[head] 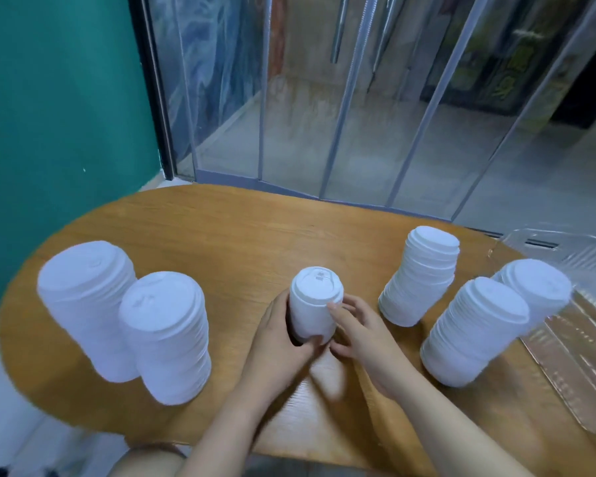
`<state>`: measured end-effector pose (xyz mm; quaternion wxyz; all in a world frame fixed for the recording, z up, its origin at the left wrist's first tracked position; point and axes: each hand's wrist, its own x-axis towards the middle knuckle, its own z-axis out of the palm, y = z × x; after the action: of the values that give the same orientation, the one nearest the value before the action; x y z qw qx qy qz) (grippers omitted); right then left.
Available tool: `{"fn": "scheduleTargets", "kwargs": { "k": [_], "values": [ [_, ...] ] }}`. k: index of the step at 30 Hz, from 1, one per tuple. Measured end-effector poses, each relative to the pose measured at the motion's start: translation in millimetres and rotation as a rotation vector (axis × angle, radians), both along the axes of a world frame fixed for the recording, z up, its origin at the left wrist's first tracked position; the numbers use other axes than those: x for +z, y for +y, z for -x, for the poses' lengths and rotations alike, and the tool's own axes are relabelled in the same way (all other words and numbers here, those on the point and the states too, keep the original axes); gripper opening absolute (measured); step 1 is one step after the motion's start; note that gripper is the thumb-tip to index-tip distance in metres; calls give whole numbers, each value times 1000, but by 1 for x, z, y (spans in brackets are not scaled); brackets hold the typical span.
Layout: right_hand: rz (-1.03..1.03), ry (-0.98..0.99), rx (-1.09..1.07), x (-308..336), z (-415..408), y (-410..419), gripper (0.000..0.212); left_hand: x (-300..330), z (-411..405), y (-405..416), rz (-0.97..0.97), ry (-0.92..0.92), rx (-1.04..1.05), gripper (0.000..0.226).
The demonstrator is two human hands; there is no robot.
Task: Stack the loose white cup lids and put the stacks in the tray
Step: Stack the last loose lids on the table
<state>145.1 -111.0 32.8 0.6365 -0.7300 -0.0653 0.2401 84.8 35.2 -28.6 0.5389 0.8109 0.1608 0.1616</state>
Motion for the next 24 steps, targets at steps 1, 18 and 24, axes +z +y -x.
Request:
{"fn": "scheduleTargets", "kwargs": {
  "k": [1, 18, 24],
  "values": [
    [4, 15, -3, 3, 5, -3, 34, 1, 3, -2, -5, 6, -1, 83],
    [108, -22, 65, 13, 65, -40, 37, 15, 65, -35, -47, 186, 83, 69],
    [246, -237, 60, 39, 65, -96, 43, 17, 95, -72, -228, 293, 251, 37]
  ]
}}
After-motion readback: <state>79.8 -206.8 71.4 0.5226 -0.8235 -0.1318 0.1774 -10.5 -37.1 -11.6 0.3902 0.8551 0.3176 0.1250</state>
